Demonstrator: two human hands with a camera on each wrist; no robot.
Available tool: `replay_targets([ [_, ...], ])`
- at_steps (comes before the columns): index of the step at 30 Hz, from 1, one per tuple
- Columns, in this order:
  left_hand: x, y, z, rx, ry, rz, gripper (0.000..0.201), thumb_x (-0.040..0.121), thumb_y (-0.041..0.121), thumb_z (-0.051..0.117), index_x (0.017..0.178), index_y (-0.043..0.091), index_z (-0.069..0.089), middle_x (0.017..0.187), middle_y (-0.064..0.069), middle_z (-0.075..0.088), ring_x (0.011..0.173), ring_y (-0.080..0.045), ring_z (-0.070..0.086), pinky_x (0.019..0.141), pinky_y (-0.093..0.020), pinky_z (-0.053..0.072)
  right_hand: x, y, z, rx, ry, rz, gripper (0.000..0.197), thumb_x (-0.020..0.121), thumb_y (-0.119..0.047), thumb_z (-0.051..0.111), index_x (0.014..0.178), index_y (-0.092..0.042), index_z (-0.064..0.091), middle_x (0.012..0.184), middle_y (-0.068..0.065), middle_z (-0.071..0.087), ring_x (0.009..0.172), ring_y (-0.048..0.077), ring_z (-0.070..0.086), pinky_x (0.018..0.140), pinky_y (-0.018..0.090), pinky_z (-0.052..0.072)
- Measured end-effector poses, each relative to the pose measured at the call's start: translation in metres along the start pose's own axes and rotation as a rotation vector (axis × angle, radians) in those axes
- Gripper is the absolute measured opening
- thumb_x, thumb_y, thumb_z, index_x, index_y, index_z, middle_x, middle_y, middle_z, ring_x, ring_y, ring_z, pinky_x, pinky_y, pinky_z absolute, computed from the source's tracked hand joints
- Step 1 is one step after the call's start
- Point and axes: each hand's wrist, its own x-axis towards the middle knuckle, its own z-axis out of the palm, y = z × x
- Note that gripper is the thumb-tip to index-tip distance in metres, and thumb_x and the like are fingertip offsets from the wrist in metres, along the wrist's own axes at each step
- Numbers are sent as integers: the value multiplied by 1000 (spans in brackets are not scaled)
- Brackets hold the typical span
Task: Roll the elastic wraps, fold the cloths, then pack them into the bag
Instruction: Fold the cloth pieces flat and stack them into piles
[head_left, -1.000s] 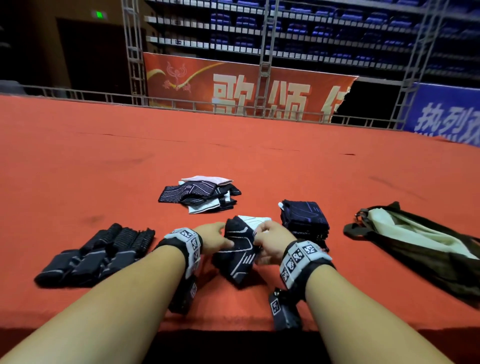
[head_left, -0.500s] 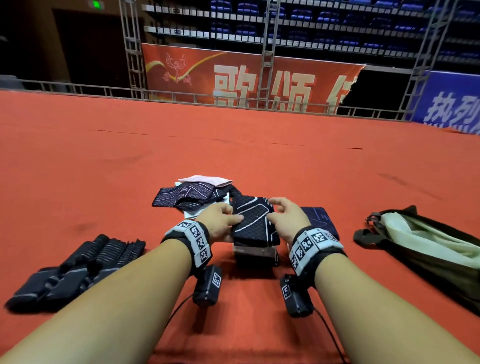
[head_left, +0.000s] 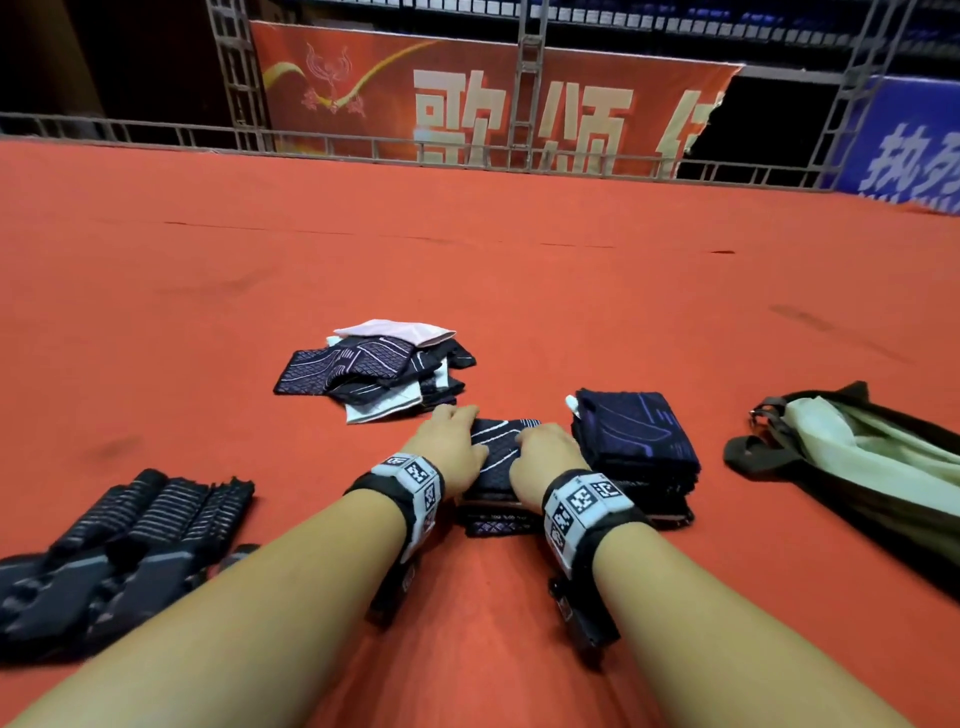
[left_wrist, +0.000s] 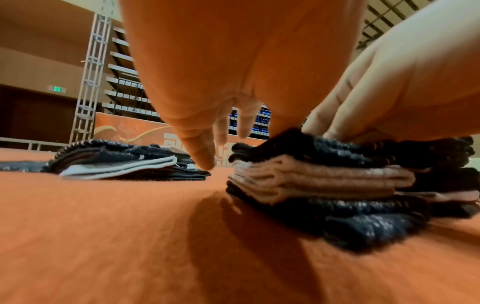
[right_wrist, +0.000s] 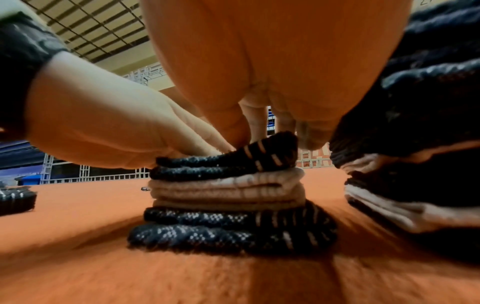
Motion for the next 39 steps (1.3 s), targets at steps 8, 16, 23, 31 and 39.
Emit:
replay_targets([
  [8, 1, -4, 21, 262, -255, -65, 66, 103, 60, 18, 161, 36, -4, 167, 17, -13, 155, -30, -13, 124, -54, 4, 6, 1, 29, -12, -73, -12, 55, 105, -43, 30, 153, -18, 28, 168, -2, 8, 153, 24, 6, 120, 48, 11],
  [16, 4, -10, 28, 192, -294, -95, 63, 104, 56, 16, 159, 40, -10, 166, 18, -18, 156, -28, -12, 124, -54, 1, 13, 4, 34, 106, -256, 99, 75, 100, -66, 22, 161, -29, -1, 167, -10, -14, 154, 33, -11, 122, 51, -2],
  [23, 3, -12, 31, 175, -295, -90, 66, 102, 59, 19, 159, 41, -7, 167, 18, -16, 156, -29, -6, 124, -56, 4, 12, 2, 33, 42, -280, 115, 70, 103, -60, 19, 161, -27, -1, 168, -5, -14, 154, 38, -2, 121, 44, -8],
  [31, 10, -37, -28, 137, -211, 33, 59, 107, 49, 30, 161, 26, 20, 168, -7, 18, 152, -34, 22, 124, -45, 18, 22, -32, -2, -110, -308, 188, 49, 106, -35, 28, 147, -14, 44, 156, 10, 37, 144, 30, 32, 120, 42, 20],
  [39, 45, -106, -95, 308, -25, -127, 47, 97, 40, 51, 132, 10, 59, 135, -10, 54, 126, -32, 53, 106, -40, 44, 48, -81, -24, 21, -170, -17, 43, 99, -18, 43, 140, -13, 52, 141, 13, 56, 131, 32, 49, 109, 34, 39],
])
